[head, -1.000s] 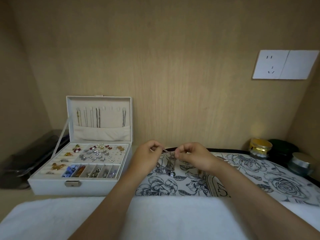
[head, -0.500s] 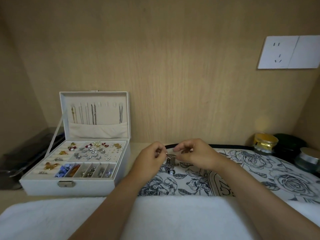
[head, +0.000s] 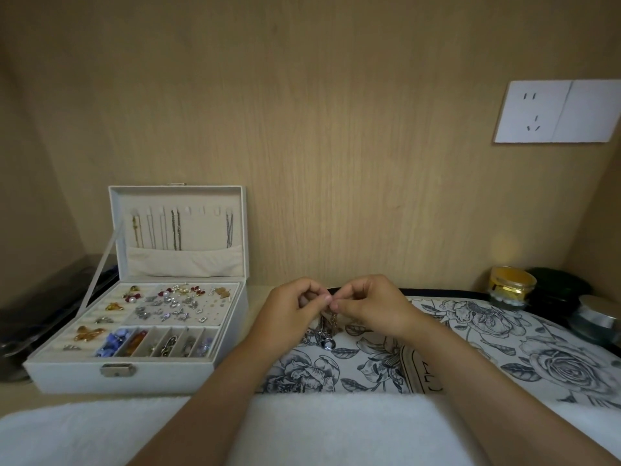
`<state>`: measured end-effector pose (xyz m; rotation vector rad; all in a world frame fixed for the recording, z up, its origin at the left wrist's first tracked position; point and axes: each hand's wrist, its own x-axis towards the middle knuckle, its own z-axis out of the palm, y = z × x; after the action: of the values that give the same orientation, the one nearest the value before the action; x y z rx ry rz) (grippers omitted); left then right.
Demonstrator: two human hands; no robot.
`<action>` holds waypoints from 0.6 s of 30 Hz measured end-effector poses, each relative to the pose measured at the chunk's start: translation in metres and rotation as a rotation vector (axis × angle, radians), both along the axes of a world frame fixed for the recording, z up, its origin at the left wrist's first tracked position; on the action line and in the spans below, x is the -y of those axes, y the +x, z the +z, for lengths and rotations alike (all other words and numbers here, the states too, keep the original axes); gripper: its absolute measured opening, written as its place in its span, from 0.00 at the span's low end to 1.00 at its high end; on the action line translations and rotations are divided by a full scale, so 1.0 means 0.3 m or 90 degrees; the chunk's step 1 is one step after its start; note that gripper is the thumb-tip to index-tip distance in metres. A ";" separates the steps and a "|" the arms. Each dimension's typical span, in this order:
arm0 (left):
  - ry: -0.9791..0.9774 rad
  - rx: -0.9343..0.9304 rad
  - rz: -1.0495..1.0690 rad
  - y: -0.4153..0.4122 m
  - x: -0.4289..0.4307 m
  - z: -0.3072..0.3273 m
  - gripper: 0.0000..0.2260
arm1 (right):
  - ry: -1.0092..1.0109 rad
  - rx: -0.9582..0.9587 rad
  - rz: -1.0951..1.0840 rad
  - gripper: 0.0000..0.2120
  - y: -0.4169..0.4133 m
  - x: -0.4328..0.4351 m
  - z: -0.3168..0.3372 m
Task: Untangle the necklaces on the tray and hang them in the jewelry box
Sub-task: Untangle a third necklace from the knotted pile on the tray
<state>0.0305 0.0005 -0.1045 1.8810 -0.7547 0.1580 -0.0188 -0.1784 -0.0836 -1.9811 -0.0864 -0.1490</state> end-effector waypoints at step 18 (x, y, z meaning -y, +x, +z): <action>0.105 -0.185 -0.024 -0.011 0.020 0.048 0.12 | -0.222 -0.034 0.028 0.17 0.009 -0.013 0.002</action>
<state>0.0273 -0.0056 -0.0902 1.9884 -0.6170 -0.2041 -0.0161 -0.1746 -0.0830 -2.3269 -0.1269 -0.0542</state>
